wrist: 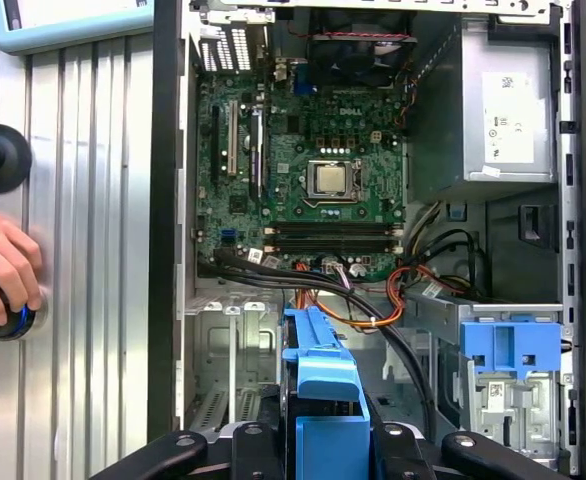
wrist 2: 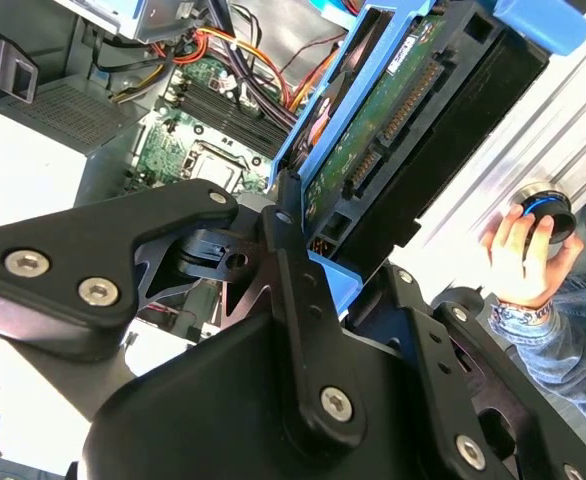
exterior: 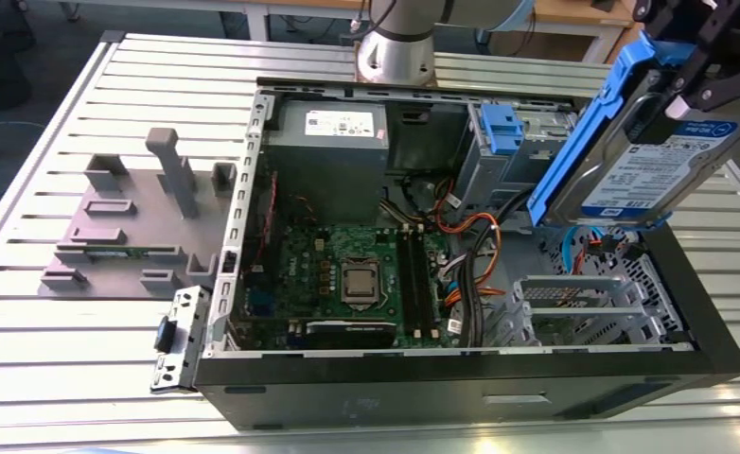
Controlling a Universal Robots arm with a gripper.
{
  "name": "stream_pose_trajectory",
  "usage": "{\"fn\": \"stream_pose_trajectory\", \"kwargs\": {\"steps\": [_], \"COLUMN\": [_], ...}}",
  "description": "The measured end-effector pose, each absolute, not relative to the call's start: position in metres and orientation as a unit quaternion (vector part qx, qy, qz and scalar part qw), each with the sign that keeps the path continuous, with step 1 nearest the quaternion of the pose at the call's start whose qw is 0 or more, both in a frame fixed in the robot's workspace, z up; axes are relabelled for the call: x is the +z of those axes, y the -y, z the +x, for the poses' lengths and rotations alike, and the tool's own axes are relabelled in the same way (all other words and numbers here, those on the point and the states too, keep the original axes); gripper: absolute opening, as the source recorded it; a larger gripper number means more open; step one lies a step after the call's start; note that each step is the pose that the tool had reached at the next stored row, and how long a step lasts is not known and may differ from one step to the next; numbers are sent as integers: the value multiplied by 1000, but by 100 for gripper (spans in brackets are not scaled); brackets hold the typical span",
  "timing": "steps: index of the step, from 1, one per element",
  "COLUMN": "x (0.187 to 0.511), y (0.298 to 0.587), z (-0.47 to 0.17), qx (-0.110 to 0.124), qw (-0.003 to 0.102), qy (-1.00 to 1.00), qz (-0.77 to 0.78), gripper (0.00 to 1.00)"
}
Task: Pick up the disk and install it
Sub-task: 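Pick up the disk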
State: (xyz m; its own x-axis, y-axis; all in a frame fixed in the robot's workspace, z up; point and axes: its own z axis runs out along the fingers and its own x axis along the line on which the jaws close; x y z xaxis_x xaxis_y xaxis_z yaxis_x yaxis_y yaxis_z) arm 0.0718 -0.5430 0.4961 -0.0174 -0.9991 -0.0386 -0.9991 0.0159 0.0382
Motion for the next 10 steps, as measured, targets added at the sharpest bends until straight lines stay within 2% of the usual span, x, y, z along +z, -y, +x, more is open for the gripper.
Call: {"fn": "stream_pose_trajectory", "kwargs": {"steps": [10], "x": [496], "y": [545], "z": [72], "qx": [27], "qw": [0], "qy": [-713], "qz": [-701], "gripper": [37]}}
